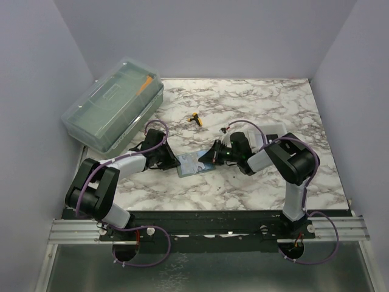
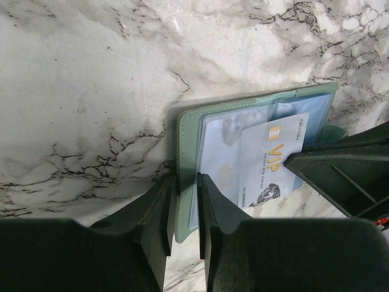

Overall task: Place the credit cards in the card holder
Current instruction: Insert the credit card into the card holder.

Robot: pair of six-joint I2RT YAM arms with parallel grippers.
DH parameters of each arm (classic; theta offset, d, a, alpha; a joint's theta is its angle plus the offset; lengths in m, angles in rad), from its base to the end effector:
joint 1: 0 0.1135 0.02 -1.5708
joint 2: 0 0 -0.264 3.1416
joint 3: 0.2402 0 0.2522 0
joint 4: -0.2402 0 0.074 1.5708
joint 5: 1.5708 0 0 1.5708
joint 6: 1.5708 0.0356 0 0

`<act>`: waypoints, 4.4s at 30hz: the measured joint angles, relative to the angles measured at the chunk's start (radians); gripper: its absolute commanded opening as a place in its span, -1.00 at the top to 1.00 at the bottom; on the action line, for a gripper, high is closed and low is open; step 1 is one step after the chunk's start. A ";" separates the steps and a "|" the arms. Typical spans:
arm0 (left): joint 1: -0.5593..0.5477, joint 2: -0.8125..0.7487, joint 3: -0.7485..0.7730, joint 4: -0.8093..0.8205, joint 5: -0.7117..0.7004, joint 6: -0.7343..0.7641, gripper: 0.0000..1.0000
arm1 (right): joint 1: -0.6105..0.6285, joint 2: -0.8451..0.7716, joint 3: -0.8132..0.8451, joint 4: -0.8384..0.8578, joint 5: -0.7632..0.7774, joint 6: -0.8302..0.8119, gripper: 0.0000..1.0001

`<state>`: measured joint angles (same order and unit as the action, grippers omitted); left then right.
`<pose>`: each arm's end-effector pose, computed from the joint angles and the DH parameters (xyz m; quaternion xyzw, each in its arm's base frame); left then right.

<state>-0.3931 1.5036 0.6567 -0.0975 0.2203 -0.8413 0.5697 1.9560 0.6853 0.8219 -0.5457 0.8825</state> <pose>0.2494 -0.1118 0.1450 -0.1771 0.9295 -0.2625 0.1892 0.2789 0.2006 0.0966 -0.0146 0.8278 0.5108 0.2316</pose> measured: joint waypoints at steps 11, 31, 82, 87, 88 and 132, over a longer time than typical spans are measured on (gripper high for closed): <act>0.000 0.000 -0.010 0.014 0.020 -0.010 0.46 | 0.000 -0.011 0.000 -0.003 0.077 0.000 0.99; 0.000 0.007 -0.072 0.109 0.126 -0.077 0.57 | 0.023 -0.004 -0.011 0.063 0.165 0.035 0.99; 0.000 0.032 -0.122 0.210 0.223 -0.146 0.60 | 0.066 -0.006 -0.172 0.298 0.291 0.111 0.99; 0.000 0.044 -0.114 0.208 0.236 -0.146 0.61 | 0.067 -0.006 -0.172 0.297 0.264 0.106 0.99; 0.000 0.046 -0.112 0.208 0.238 -0.146 0.61 | 0.069 -0.005 -0.172 0.297 0.259 0.104 0.99; -0.008 -0.067 -0.179 0.174 0.172 -0.158 0.40 | 0.301 -0.253 0.205 -0.783 0.553 -0.196 -0.43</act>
<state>-0.4015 1.4364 0.4782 0.0761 0.3927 -0.9993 0.8703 1.7031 0.8906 0.0391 0.0071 0.6861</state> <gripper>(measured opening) 0.249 0.702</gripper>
